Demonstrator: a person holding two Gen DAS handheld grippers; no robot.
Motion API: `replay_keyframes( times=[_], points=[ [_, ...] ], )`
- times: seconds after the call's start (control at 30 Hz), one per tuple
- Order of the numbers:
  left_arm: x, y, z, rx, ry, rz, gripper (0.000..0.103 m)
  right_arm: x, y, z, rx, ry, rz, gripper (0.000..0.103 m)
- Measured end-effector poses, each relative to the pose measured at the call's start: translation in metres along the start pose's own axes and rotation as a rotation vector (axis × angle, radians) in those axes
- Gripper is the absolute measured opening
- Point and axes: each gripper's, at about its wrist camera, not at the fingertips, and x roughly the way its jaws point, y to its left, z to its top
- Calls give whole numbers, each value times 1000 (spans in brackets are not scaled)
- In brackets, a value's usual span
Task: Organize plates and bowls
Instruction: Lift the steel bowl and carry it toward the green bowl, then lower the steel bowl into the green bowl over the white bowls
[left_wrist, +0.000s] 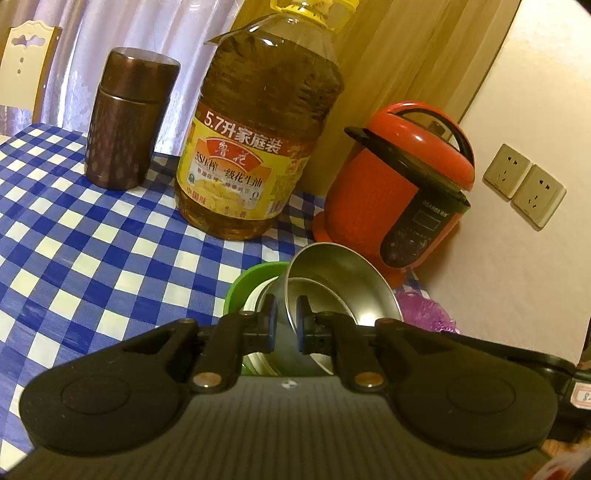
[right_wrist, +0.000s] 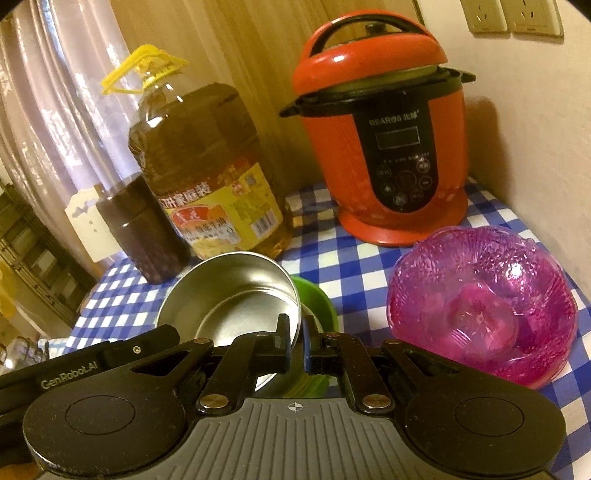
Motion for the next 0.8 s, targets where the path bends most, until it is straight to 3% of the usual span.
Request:
replay_keyframes(
  times=[0.8],
  points=[
    [8, 2, -4, -3, 27, 7, 11, 19, 0, -6, -69, 27, -22, 7]
  ],
)
